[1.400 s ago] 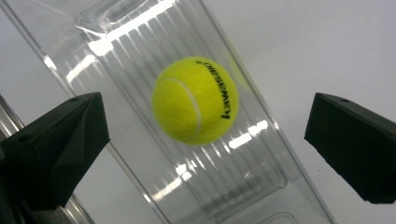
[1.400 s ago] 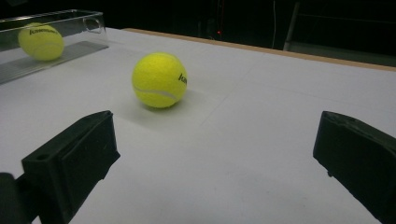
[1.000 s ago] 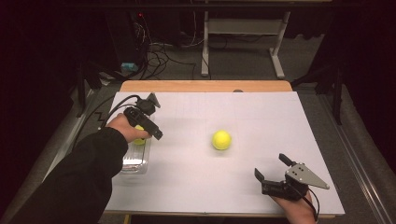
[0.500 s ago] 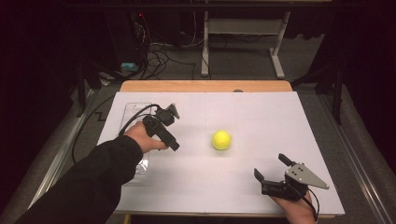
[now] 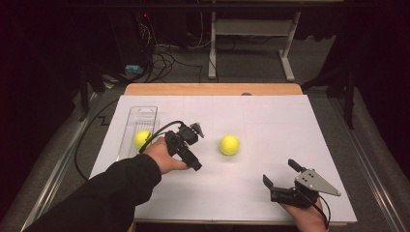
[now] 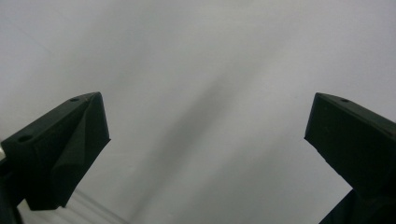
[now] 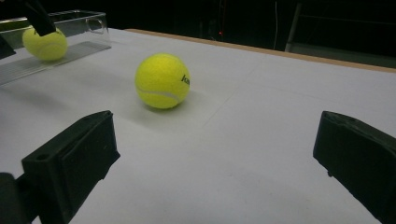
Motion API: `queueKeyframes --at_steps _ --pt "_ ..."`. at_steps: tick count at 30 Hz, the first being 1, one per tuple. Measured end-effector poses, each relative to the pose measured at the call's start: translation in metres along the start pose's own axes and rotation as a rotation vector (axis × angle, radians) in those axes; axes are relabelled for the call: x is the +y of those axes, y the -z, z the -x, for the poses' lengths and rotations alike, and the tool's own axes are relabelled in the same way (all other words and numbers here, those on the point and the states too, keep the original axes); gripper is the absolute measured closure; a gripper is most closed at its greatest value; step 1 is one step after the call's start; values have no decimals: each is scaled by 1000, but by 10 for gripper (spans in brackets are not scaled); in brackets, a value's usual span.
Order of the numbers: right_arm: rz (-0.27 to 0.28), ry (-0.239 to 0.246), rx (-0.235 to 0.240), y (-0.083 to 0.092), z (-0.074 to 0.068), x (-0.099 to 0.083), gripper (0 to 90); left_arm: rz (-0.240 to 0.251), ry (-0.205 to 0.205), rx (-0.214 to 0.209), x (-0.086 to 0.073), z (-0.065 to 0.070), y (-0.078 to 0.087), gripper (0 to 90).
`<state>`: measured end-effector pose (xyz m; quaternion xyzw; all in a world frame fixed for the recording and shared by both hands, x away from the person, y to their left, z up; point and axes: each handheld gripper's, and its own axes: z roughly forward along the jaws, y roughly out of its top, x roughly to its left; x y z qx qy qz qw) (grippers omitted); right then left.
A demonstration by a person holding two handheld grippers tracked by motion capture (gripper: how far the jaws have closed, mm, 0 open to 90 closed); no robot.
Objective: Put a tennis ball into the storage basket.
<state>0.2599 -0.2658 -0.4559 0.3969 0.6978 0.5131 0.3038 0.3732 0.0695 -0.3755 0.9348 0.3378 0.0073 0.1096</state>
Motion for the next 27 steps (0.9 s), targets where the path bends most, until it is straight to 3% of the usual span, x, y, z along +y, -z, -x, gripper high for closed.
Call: queueKeyframes --at_steps 5,18,27 --pt "-2 -9 -2 -2 0 0 0 -5 -9 -28 -2 5 -7 6" --pt "-16 5 7 -8 -4 4 0 28 34 -47 -13 -10 -5 6" --pt "-88 8 16 -35 -8 18 0 19 39 -45 -22 -12 -4 6"
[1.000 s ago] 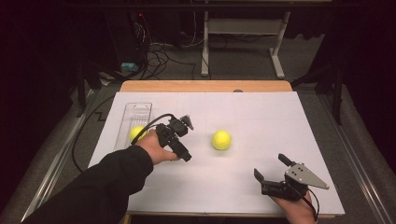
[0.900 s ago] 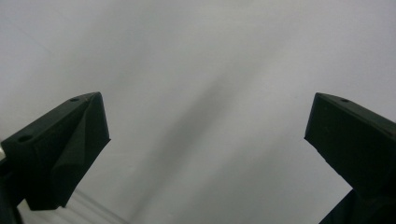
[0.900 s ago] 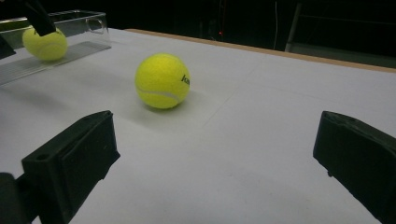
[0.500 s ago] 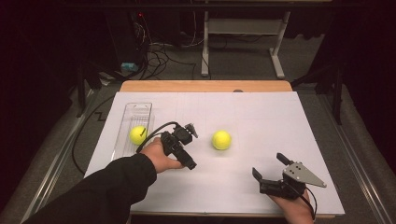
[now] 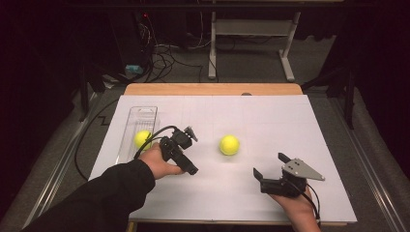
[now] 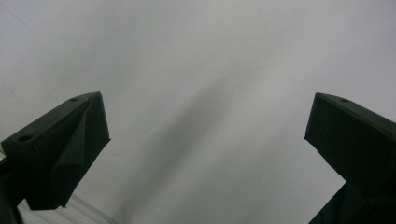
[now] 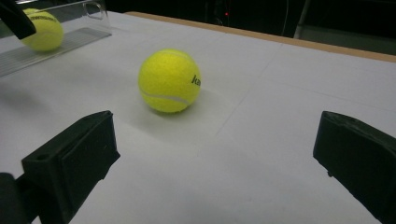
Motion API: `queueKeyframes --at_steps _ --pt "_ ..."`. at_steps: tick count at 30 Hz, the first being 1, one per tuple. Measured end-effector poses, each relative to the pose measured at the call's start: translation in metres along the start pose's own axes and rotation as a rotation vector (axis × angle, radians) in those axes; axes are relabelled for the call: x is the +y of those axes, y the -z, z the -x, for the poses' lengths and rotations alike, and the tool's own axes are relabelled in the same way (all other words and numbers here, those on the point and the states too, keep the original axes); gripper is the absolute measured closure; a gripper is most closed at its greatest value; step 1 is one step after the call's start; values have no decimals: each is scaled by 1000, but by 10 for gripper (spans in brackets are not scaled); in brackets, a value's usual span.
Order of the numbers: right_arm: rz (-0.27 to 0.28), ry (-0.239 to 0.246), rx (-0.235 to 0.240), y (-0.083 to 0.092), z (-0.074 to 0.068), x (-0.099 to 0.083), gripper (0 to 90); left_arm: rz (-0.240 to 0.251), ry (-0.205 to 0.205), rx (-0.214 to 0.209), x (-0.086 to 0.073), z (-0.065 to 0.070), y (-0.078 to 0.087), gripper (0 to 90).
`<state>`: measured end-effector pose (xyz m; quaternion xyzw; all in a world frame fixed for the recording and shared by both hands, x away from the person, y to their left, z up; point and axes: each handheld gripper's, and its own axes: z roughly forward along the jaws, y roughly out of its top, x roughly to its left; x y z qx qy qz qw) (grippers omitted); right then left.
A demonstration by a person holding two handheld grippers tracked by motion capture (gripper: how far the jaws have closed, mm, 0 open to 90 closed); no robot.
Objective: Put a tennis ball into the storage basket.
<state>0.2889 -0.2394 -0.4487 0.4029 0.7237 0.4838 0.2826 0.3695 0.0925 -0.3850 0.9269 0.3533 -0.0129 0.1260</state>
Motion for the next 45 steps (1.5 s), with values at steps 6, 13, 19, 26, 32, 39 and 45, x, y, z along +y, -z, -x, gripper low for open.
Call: queueKeyframes --at_steps 6,13,19,26,32,39,45 --pt "-49 -5 37 -30 0 16 0 2 8 -3 -2 -1 3 6" --pt "-86 5 45 -67 -4 32 4 -6 6 -6 -1 0 1 6" --pt "-131 14 60 -97 -12 40 28 -14 -3 -7 -1 -1 0 6" --pt "-203 7 85 -124 -22 41 73 -10 2 -6 -3 -3 3 6" --pt "-257 8 110 -135 -27 37 135 -4 -2 -7 -4 -3 3 6" --pt "-299 -5 109 -139 -26 34 261 -4 2 -6 -4 -3 3 6" --pt "-276 9 116 -132 -27 34 265 -4 3 -5 -3 -1 2 6"
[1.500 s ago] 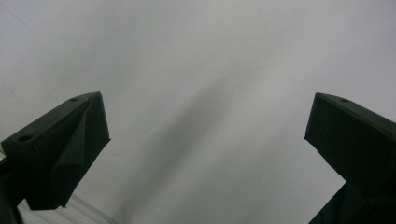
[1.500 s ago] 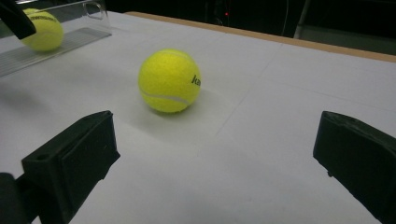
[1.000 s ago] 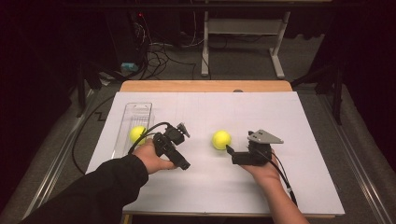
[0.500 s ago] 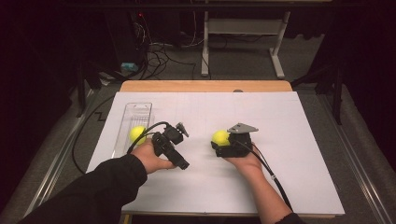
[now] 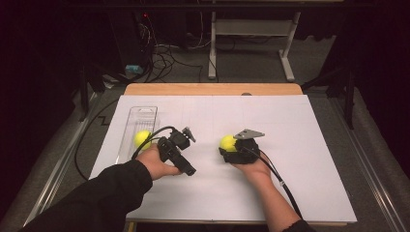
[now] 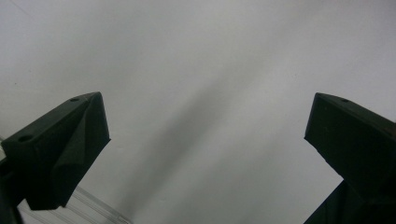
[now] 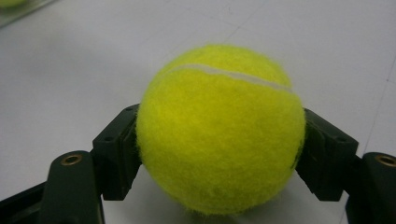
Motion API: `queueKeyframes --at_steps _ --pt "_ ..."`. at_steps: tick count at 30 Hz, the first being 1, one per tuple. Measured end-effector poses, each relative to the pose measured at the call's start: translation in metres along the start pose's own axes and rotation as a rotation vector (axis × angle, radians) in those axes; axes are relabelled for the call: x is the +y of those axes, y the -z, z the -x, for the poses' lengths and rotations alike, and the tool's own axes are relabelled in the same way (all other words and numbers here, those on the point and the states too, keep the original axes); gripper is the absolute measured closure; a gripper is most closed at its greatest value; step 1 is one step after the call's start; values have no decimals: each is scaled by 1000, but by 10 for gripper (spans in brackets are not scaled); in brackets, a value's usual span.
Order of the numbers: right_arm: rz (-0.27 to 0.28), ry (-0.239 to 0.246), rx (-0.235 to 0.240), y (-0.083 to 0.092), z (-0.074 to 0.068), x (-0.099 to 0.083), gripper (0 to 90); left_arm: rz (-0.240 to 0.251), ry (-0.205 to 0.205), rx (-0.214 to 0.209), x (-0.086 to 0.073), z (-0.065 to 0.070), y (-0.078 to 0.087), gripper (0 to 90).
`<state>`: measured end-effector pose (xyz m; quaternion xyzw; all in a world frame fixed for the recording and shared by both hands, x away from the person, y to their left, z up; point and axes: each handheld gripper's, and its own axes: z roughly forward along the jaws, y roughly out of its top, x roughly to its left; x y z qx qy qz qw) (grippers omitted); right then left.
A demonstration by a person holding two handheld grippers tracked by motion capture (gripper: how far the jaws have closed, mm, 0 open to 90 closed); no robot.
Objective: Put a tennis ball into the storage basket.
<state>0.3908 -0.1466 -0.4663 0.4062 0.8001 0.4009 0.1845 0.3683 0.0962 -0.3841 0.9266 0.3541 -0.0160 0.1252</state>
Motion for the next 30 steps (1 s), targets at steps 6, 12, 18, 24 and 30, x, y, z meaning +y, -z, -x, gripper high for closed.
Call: queueKeyframes --at_steps 6,12,18,24,30 --pt "85 19 26 27 -11 -3 266 -5 -1 5 -1 0 1 6" --pt "149 20 49 51 -23 -16 266 -8 -1 17 -1 1 5 6" --pt "174 23 48 67 -30 -35 266 -17 -8 23 1 4 7 6" --pt "180 23 34 76 -31 -53 265 -33 -12 23 6 8 10 5" --pt "195 25 31 81 -31 -58 266 -44 -26 30 12 15 15 5"
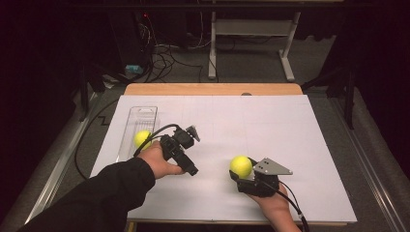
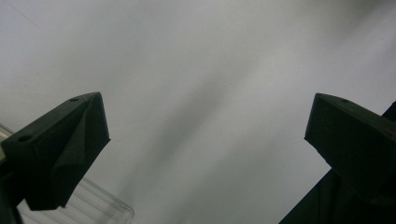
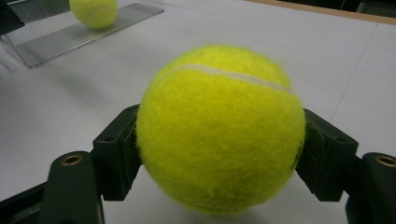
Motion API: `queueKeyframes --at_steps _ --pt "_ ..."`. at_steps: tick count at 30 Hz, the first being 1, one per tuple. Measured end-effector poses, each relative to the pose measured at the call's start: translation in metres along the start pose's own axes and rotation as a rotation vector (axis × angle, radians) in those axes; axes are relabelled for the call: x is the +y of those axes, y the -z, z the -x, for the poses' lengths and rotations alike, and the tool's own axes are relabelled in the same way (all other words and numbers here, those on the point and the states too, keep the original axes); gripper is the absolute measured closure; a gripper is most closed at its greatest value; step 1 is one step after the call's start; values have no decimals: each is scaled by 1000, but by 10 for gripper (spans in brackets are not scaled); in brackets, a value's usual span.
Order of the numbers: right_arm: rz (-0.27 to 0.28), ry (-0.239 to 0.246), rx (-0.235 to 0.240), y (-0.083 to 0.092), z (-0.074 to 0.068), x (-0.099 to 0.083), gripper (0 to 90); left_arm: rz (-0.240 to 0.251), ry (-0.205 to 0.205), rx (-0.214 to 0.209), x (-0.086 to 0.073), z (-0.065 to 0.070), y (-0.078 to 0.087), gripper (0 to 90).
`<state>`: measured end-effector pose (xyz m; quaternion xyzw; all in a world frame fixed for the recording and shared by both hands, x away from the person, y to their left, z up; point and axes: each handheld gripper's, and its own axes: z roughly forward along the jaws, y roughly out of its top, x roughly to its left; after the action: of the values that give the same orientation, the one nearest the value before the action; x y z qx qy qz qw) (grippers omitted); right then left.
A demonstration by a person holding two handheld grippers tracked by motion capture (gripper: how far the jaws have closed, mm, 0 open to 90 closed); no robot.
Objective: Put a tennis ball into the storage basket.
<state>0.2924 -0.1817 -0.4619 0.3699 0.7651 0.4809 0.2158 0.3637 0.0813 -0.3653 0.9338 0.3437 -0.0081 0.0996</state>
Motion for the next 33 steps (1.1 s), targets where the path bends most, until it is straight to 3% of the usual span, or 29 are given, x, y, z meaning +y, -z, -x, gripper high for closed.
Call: queueKeyframes --at_steps 11,21,33 --pt "11 35 33 -5 -16 1 266 -1 -35 3 13 12 10 5" --pt "19 61 85 -14 -34 2 266 9 -63 -19 25 28 15 5" --pt "34 81 121 -19 -48 4 266 11 -79 -69 38 45 5 5"
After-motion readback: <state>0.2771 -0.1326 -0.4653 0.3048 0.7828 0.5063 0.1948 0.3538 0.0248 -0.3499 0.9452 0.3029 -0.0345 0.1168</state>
